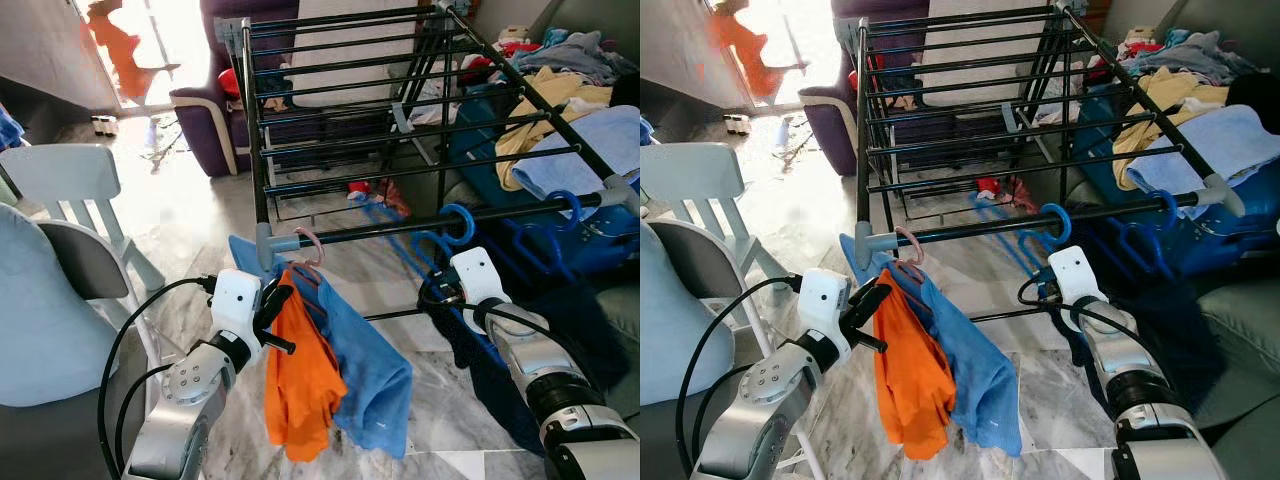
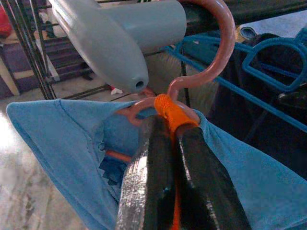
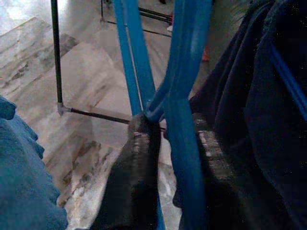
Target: Hang hanger
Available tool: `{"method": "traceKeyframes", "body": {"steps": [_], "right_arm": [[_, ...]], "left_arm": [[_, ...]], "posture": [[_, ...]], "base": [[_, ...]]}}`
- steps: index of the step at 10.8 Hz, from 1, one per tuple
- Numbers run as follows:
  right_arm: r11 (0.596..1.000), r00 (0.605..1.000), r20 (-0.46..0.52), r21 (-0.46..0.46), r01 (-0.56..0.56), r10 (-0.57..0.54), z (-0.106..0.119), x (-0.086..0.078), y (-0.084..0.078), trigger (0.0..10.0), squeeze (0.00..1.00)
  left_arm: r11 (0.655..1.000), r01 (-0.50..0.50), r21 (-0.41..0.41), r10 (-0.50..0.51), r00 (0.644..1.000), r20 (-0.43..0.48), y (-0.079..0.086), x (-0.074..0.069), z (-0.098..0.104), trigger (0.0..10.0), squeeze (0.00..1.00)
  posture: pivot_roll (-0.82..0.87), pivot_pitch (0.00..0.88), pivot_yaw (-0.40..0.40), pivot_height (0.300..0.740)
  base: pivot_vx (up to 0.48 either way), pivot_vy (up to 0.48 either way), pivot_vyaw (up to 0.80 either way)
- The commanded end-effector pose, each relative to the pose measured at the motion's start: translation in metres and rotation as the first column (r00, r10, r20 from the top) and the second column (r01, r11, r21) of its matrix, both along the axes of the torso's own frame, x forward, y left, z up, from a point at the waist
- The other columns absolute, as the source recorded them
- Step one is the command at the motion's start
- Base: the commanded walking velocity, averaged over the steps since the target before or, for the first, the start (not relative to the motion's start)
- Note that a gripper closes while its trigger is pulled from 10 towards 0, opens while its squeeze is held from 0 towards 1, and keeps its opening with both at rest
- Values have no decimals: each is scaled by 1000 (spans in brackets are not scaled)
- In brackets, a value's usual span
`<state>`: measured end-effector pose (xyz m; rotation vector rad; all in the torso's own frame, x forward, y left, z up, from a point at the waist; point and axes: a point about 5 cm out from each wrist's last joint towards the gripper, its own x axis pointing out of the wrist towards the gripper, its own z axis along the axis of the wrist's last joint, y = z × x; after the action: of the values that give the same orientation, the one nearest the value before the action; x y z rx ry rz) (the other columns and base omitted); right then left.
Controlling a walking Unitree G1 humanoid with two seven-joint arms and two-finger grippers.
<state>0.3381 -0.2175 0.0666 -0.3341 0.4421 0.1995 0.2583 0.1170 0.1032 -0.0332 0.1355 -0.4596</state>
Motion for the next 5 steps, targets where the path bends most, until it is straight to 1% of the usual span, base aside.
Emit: {"method": "traceKeyframes", "body": {"steps": [1, 5], "right_arm": [[1000, 1000, 16, 11, -6, 6, 5, 4, 3, 0, 0], [1000, 1000, 15, 14, -4, 4, 3, 3, 3, 0, 0]], "left_arm": [[1000, -8, 9, 8, 1000, 10, 1, 2, 3, 10000, 0], [1000, -7, 11, 7, 1000, 11, 1, 2, 3, 10000, 0]], "posture": [[-45, 0, 60, 740], [-45, 0, 61, 740]], "base": [[0, 0, 0], [0, 0, 0]]}}
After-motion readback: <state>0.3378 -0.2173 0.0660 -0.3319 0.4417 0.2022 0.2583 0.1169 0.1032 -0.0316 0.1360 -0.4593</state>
